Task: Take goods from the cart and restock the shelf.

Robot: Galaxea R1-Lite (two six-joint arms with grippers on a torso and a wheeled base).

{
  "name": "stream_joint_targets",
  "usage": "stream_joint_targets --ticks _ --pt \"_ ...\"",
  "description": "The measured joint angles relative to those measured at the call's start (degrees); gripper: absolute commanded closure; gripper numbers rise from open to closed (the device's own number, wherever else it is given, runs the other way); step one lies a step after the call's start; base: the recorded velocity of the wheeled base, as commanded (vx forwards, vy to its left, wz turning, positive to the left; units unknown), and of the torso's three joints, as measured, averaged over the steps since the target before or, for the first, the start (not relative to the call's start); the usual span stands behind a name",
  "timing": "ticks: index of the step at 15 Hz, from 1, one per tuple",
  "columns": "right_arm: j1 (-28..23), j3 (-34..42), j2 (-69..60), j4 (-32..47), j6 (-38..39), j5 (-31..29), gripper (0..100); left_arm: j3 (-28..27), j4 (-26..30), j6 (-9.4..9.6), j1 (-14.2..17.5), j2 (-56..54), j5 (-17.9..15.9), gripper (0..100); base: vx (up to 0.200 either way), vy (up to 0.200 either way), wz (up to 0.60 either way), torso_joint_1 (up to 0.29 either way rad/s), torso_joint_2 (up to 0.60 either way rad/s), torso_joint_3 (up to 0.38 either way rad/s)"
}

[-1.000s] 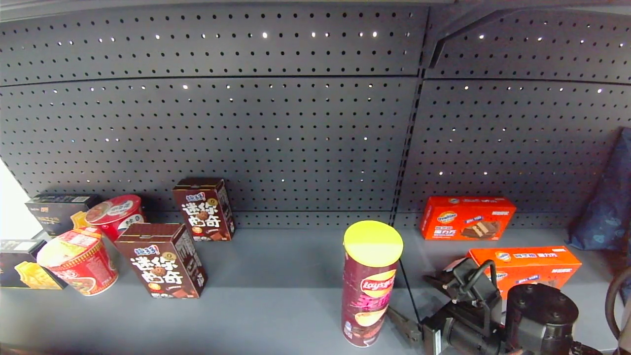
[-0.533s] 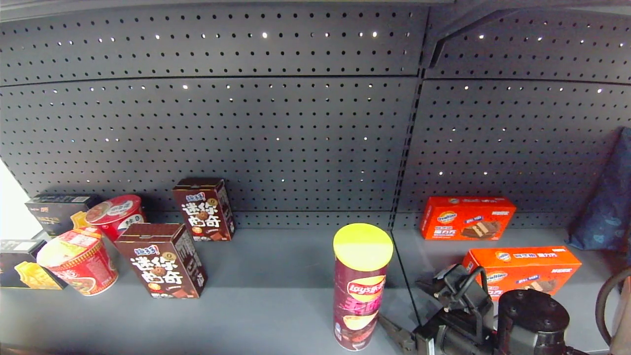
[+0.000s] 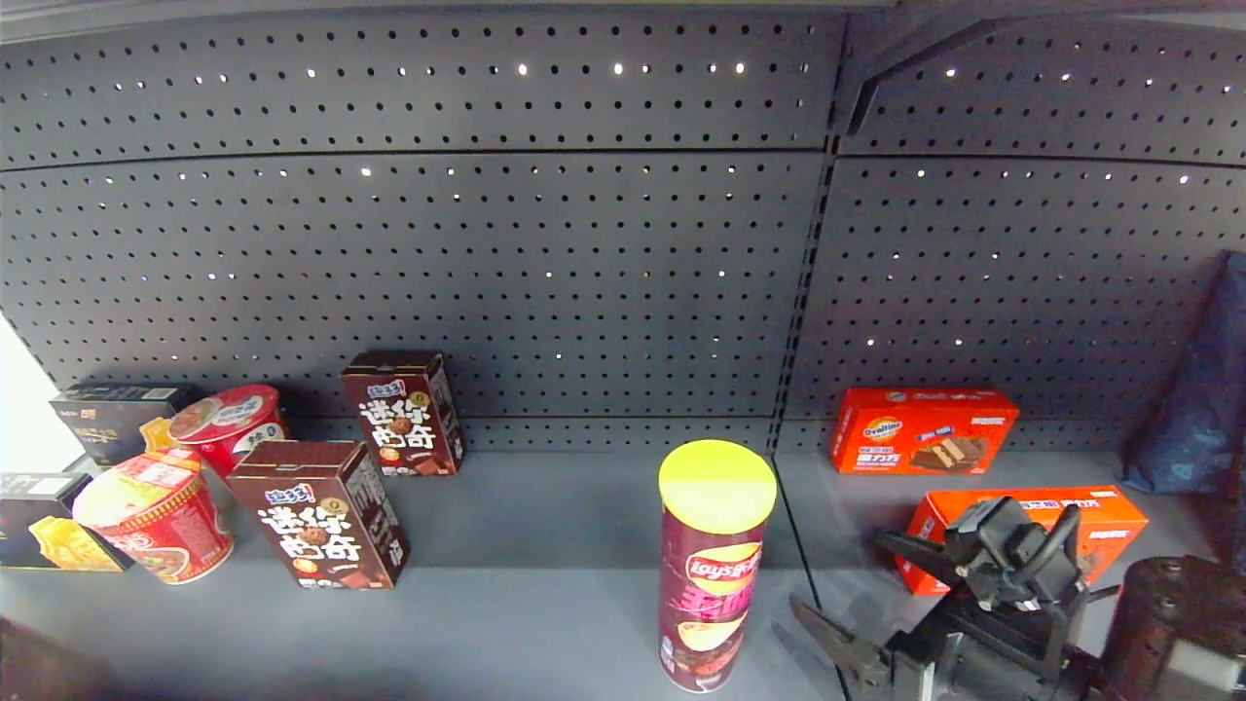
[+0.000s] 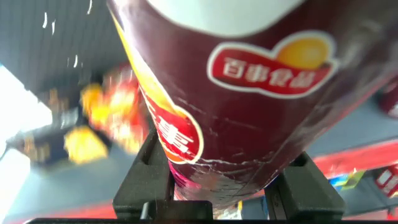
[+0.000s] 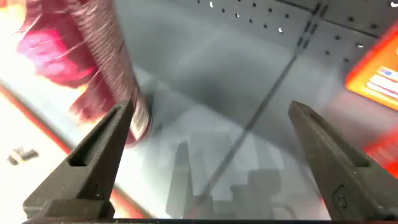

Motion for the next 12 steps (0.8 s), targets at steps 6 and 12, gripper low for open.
stream_joint_targets --ticks 6,12 --pt "0.4 -4.3 -23.5 31.8 -0.4 -4.4 0 -8.6 -1.4 0.38 -1.4 13.1 -14.1 100 0.0 0.0 0.0 0.0 0.0 0.0" --pt "-1.8 -5.4 -37.1 41.5 4.8 -6.7 0 -8.5 -12.1 -8.27 -10.1 26.9 -18.9 100 0.0 0.0 0.0 0.0 0.0 0.0"
